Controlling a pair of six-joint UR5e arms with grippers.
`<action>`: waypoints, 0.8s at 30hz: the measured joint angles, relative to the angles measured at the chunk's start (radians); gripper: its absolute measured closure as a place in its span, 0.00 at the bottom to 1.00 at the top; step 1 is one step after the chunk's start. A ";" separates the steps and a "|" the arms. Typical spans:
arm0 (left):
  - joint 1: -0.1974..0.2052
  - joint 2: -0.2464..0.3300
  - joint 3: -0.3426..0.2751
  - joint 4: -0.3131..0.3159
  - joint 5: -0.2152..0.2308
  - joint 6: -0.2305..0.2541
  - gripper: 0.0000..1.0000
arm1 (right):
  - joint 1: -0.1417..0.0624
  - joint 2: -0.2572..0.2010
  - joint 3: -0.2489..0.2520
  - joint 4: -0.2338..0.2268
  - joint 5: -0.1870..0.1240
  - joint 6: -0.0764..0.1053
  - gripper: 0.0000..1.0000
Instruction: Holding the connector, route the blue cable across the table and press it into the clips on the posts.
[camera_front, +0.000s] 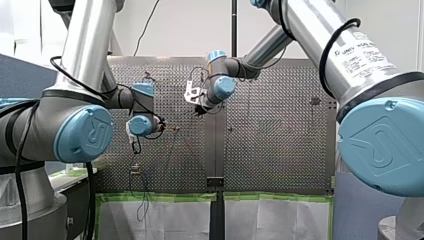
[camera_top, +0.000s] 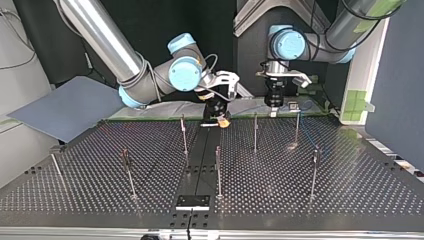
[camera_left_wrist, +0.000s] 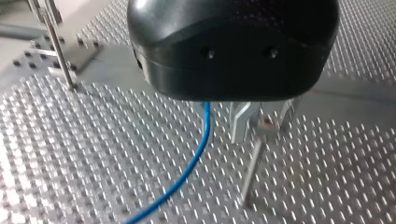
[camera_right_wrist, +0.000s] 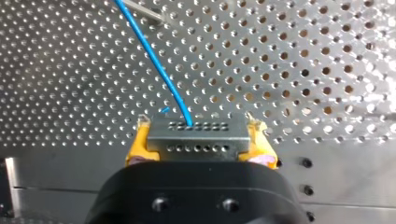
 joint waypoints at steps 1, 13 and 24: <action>0.002 -0.008 0.004 -0.001 -0.008 0.004 0.86 | 0.003 0.005 0.000 0.000 0.000 -0.001 1.00; 0.015 -0.055 0.013 -0.018 -0.053 0.027 1.00 | 0.012 0.046 0.000 -0.004 0.003 -0.001 1.00; 0.004 -0.057 0.015 0.013 0.032 0.019 1.00 | -0.006 0.072 0.000 -0.037 0.001 0.018 1.00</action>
